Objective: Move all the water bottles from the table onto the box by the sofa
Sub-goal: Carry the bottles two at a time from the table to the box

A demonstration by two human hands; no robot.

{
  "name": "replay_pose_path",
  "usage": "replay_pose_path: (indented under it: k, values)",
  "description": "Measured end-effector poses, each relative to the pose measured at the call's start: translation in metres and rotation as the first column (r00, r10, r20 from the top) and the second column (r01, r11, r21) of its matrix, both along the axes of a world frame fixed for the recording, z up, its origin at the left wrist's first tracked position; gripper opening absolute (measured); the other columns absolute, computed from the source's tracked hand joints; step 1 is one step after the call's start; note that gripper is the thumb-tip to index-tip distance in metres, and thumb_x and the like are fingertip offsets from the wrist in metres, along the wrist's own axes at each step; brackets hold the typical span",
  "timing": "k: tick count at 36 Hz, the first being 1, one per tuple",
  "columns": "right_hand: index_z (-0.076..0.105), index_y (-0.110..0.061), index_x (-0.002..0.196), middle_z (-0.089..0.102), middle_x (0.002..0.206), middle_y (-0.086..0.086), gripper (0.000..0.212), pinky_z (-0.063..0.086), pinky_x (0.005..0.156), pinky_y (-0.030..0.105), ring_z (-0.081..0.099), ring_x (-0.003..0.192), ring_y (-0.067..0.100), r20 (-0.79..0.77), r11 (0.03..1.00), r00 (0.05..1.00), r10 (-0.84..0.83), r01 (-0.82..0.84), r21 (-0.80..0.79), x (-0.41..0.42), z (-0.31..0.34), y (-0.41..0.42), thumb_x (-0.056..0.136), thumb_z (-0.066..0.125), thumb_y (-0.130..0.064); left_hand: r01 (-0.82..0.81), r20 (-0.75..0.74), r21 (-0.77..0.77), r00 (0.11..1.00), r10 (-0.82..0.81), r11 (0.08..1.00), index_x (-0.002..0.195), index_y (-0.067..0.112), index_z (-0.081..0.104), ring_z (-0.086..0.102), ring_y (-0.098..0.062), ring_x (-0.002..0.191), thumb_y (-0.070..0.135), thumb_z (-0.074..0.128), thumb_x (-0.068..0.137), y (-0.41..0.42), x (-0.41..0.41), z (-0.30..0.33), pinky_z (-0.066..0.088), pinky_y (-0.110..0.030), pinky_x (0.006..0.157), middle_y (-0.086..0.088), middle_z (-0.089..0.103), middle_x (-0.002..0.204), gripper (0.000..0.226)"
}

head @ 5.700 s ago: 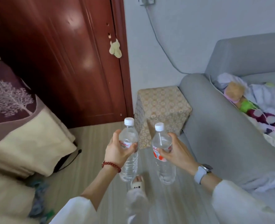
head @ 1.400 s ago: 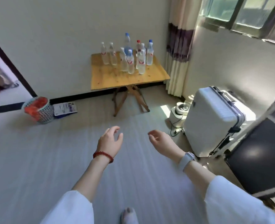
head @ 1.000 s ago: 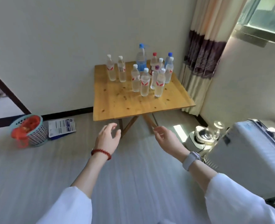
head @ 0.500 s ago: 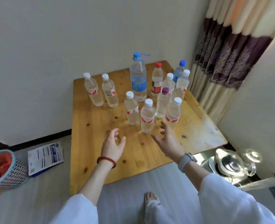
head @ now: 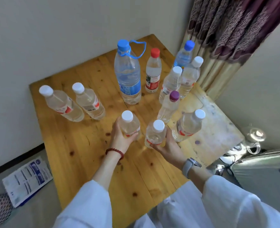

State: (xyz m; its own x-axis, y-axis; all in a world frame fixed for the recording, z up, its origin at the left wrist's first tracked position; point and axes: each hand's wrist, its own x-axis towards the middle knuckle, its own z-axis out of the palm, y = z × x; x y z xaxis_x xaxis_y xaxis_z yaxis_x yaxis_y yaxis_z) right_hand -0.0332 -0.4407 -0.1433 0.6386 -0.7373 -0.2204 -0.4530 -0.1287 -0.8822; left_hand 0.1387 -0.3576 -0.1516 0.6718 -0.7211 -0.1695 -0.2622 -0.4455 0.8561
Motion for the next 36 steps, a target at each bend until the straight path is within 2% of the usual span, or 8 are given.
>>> replay_pose_path:
  k: [3,7,11,14,17,22,29,36]
  values:
    - [0.025,-0.016,0.136,0.040,0.130,-0.008,0.075,0.028,0.086,0.000,0.040,0.117,0.004,-0.022,0.998,0.998,-0.062,0.062,-0.020,0.001,0.001,0.005,0.078,0.069,-0.033,0.050,-0.073,-0.024,0.996,-0.051,0.998,0.128,0.035,0.027,0.041,-0.007,0.110,0.032,0.078,0.065,-0.006,0.012,-0.009,0.035,-0.020,0.087,0.009,0.044,0.122,0.081]
    - [0.034,-0.018,0.131,0.047,0.127,-0.004,0.069,0.037,0.095,0.020,0.045,0.117,0.010,-0.053,0.979,0.978,-0.200,0.198,-0.039,0.001,0.008,0.016,0.076,0.068,-0.041,0.140,-0.059,-0.073,0.988,-0.144,0.987,0.105,0.049,0.031,0.048,0.003,0.094,0.049,0.076,0.056,-0.009,0.020,-0.008,0.034,-0.004,0.073,0.030,0.045,0.103,0.066]
    - [0.037,-0.025,0.128,0.045,0.124,-0.005,0.063,0.039,0.099,0.027,0.043,0.116,0.010,-0.067,0.958,0.958,-0.280,0.274,-0.082,-0.013,0.017,0.031,0.076,0.068,-0.044,0.187,-0.095,-0.138,0.975,-0.201,0.973,0.096,0.055,0.037,0.053,0.006,0.094,0.048,0.079,0.057,-0.006,0.016,-0.003,0.043,-0.014,0.075,0.026,0.052,0.102,0.058]
    - [0.039,-0.036,0.115,0.050,0.109,-0.023,0.050,0.041,0.084,0.010,0.051,0.105,0.001,-0.048,0.938,0.940,-0.337,0.330,-0.108,-0.032,0.029,0.044,0.075,0.067,-0.047,0.265,-0.150,-0.170,0.945,-0.290,0.949,0.107,0.029,0.047,0.061,-0.013,0.092,0.054,0.070,0.058,-0.007,0.000,0.003,0.052,-0.031,0.072,0.004,0.062,0.099,0.060]
    - [0.041,-0.022,0.119,0.055,0.108,-0.011,0.062,0.047,0.081,0.017,0.056,0.099,0.007,-0.095,0.912,0.908,-0.409,0.403,-0.078,-0.059,0.034,0.057,0.072,0.067,-0.052,0.385,-0.159,-0.171,0.898,-0.411,0.907,0.104,0.004,0.044,0.058,-0.020,0.079,0.066,0.063,0.058,-0.012,-0.025,0.011,0.050,-0.032,0.067,-0.003,0.060,0.089,0.079]
    - [0.037,-0.022,0.120,0.062,0.093,-0.012,0.062,0.044,0.062,0.012,0.061,0.083,0.007,-0.215,0.849,0.822,-0.527,0.523,-0.078,-0.119,0.043,0.086,0.075,0.066,-0.052,0.568,-0.146,-0.156,0.796,-0.587,0.808,0.114,0.021,0.034,0.047,0.024,0.087,0.062,0.057,0.054,-0.017,-0.095,0.025,0.037,0.001,0.064,0.024,0.046,0.098,0.076]
    - [0.027,-0.025,0.123,0.063,0.097,-0.004,0.065,0.041,0.069,0.033,0.061,0.091,0.026,-0.333,0.621,0.545,-0.770,0.760,-0.191,-0.241,0.055,0.159,0.075,0.052,-0.062,0.829,-0.138,-0.071,0.542,-0.829,0.555,0.120,0.023,0.036,0.059,-0.006,0.071,0.064,0.059,0.056,-0.010,-0.236,0.037,0.038,-0.014,0.054,-0.013,0.060,0.088,0.079]
    - [0.029,-0.033,0.112,0.059,0.095,-0.012,0.070,0.038,0.067,0.029,0.060,0.093,0.021,-0.267,0.248,0.192,-0.944,0.949,-0.196,-0.403,0.065,0.281,0.058,0.041,-0.076,0.979,-0.013,-0.055,0.194,-0.981,0.194,0.128,0.026,0.030,0.048,0.006,0.053,0.042,0.063,0.078,0.054,-0.433,0.045,0.037,-0.006,0.050,0.013,0.044,0.063,0.062]
